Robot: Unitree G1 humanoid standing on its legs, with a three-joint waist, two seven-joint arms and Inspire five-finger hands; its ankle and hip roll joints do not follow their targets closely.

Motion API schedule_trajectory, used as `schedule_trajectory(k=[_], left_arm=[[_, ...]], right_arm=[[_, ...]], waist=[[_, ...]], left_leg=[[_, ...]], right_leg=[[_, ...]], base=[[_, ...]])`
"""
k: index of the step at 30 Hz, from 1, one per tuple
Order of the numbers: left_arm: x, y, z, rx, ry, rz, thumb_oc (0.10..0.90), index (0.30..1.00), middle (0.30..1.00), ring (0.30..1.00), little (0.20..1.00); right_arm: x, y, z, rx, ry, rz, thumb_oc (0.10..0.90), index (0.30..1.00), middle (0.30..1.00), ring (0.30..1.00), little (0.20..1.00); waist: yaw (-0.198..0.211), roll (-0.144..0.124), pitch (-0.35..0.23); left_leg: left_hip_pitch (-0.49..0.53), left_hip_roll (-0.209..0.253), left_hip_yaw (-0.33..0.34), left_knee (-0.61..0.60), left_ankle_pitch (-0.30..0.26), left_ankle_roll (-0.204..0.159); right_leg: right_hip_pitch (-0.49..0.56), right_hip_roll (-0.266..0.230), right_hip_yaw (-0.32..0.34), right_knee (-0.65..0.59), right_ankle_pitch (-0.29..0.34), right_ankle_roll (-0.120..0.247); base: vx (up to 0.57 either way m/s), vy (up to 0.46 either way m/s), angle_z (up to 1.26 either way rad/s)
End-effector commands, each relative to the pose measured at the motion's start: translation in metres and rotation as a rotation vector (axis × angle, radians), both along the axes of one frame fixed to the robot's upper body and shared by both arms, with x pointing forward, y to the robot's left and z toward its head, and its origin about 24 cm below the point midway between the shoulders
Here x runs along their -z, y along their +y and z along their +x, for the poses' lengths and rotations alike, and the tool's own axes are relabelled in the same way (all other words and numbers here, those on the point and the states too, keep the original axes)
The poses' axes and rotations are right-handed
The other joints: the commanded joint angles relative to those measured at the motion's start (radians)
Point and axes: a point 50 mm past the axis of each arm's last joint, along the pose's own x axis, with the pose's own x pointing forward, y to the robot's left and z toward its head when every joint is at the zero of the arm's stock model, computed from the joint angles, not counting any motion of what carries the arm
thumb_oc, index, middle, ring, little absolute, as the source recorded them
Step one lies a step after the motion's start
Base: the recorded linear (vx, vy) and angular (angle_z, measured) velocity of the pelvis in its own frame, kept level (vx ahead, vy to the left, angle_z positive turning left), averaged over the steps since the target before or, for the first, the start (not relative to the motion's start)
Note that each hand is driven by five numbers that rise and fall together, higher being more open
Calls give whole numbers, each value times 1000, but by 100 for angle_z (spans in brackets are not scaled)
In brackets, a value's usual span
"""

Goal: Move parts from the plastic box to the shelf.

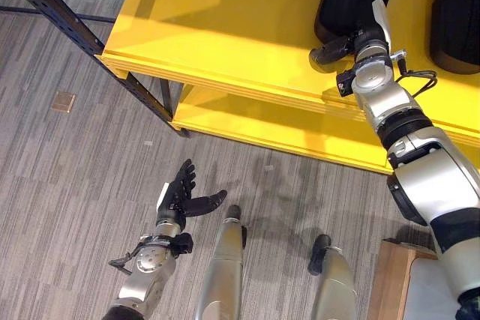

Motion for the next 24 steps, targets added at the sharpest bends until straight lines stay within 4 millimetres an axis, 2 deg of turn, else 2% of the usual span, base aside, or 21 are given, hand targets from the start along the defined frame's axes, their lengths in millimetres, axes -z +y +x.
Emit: schedule_trajectory(k=[1,24], left_arm=[[-39,16,12,-21,-198,8,900,1000,1000,1000,1000],[-38,20,10,-36,-195,4,900,1000,1000,1000,1000]], right_arm=[[-66,-14,-12,46,-202,-103,900,1000,1000,1000,1000],[-72,-21,-15,71,-211,-172,900,1000,1000,1000,1000]], waist=[[3,-7,-20],[0,-9,-24]], left_leg=[[26,55,-44,-6,-69,-5],[19,56,-44,-5,-64,-7]], right_leg=[[57,24,62,-88,28,-18],[53,26,61,-83,27,-20]], base=[[0,0,0],[0,0,0]])
